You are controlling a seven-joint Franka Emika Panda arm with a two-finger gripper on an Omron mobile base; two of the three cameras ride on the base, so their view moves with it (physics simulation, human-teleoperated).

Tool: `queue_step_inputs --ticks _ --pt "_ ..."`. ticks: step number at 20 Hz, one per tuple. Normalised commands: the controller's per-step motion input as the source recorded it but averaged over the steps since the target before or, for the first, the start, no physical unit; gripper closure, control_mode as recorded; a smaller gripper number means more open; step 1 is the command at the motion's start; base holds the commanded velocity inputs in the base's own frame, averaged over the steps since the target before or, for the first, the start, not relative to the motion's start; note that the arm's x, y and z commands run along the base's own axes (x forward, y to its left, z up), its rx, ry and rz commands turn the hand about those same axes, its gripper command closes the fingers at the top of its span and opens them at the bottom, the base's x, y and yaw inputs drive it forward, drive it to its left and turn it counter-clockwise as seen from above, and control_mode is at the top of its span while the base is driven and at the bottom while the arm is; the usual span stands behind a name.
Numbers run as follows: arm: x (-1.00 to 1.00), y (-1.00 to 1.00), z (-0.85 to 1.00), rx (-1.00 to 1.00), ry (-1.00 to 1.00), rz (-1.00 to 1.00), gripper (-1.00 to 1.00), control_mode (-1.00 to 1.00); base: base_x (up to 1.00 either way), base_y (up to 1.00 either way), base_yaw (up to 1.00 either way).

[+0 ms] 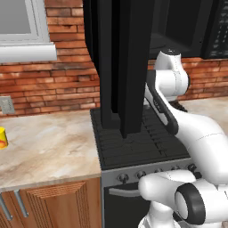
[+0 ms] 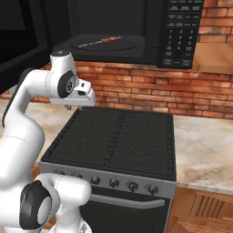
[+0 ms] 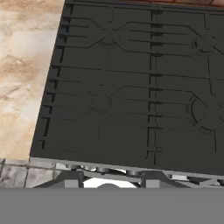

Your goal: Close the microwave door.

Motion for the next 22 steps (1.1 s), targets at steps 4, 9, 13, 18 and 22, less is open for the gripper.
queue_step_inputs --ticks 4,9,13,18,22 --pt "-0.21 0.00 0.00 0.00 0.00 0.00 -1.00 -1.00 0.00 0.00 0.00" --pt "-0.85 -0.11 0.41 0.07 -0.22 -0.12 -1.00 -1.00 0.00 0.00 0.00" --pt "-1.00 -0.09 1.00 0.02 -0.44 -0.14 -1.00 -1.00 0.00 0.00 0.00" --pt "-1.00 -0.05 1.00 0.00 -0.35 -0.26 -1.00 -1.00 0.00 0.00 0.00" --pt "-1.00 -0.05 0.99 0.00 -0.29 -0.31 -1.00 -1.00 0.00 0.00 0.00"
